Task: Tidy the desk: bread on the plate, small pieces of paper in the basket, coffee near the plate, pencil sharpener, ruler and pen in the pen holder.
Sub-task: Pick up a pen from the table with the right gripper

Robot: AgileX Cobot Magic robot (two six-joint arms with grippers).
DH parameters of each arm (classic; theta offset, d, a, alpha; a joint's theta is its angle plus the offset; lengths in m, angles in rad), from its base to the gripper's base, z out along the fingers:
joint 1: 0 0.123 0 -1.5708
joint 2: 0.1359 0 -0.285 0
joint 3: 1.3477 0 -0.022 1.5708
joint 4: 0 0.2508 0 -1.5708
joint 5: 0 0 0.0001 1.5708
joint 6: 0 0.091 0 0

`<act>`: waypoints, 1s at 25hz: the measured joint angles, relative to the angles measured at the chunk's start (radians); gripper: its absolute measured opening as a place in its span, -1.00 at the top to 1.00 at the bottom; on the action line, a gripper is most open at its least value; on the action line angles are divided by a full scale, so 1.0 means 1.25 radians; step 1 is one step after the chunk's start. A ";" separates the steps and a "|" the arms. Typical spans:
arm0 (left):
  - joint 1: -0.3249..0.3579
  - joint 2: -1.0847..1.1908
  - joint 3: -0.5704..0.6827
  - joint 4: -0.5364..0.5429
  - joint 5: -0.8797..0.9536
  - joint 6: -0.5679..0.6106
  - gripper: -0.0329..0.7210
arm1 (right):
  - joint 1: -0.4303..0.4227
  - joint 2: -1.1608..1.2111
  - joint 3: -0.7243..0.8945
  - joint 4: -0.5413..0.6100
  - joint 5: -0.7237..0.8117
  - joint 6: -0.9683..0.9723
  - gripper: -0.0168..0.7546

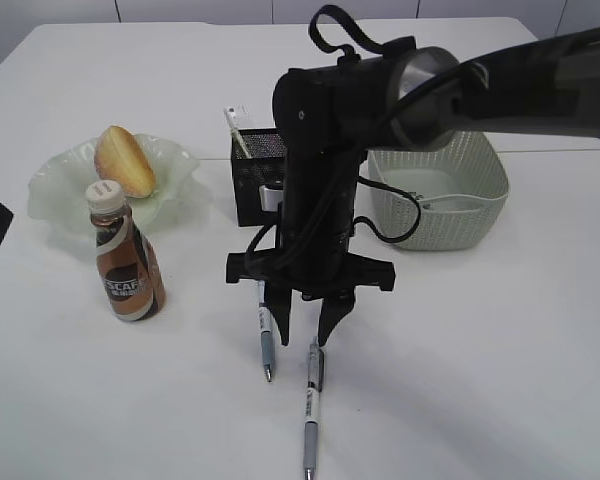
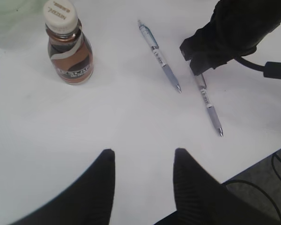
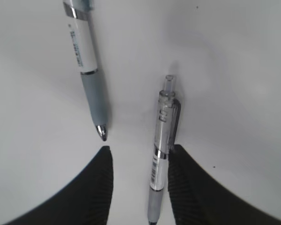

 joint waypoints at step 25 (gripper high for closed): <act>0.000 0.000 0.000 0.012 -0.005 0.000 0.10 | 0.000 0.042 0.027 -0.033 -0.042 0.013 0.18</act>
